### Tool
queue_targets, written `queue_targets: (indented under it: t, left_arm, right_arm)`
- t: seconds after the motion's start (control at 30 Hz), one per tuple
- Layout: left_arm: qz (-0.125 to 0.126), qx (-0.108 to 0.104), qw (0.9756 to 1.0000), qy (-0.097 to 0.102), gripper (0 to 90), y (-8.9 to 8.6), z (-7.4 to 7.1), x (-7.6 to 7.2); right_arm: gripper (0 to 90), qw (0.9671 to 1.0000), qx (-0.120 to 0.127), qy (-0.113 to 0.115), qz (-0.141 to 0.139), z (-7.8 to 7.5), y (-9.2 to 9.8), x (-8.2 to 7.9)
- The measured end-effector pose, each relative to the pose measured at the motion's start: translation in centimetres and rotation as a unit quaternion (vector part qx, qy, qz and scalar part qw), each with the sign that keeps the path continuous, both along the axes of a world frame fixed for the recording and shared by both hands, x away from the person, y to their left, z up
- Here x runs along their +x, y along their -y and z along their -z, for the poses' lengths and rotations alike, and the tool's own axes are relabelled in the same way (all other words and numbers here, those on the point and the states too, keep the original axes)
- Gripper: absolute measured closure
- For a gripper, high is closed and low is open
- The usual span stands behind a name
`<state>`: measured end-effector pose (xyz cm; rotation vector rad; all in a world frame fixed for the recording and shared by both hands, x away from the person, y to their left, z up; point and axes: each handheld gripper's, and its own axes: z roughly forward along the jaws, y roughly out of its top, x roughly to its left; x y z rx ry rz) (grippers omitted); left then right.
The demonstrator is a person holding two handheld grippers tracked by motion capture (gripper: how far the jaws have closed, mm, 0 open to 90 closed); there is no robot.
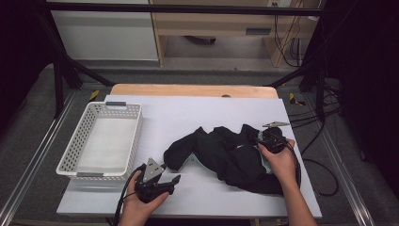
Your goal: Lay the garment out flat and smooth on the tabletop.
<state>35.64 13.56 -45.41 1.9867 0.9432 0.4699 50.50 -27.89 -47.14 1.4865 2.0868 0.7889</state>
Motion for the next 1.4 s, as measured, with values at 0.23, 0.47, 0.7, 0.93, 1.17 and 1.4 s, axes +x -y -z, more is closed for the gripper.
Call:
queue_targets:
  t: [0.23,0.47,0.7,0.93,1.17,1.4]
  left_arm:
    - [-0.001,0.002,1.0,0.001,35.0,-0.1,-0.1,-0.1]
    - [-0.001,0.0,1.0,0.001,36.7,-0.4,-0.3,0.0]
    - [0.005,0.008,0.9998,0.016,41.3,0.6,-0.7,0.4]
    - [0.007,0.046,0.9981,0.04,43.2,3.3,-1.4,4.4]
    - [0.025,0.097,0.9949,0.004,61.0,4.8,0.9,7.8]
    - [0.053,0.067,0.9961,-0.02,86.6,3.7,0.8,6.2]
  right_arm:
    - [90.0,0.9999,0.015,0.007,0.004,-0.9,0.8,-1.2]
    - [90.0,0.9971,0.016,0.002,0.075,-1.3,4.0,-4.3]
    - [80.4,0.9929,0.064,0.03,0.096,-1.7,4.9,-5.5]
    - [67.8,0.9948,0.059,0.065,0.051,-2.7,2.6,-7.7]
    - [64.2,0.9947,0.062,0.075,0.035,-2.8,2.1,-7.6]
    - [64.3,0.9941,0.062,0.082,0.035,-2.8,2.5,-7.7]
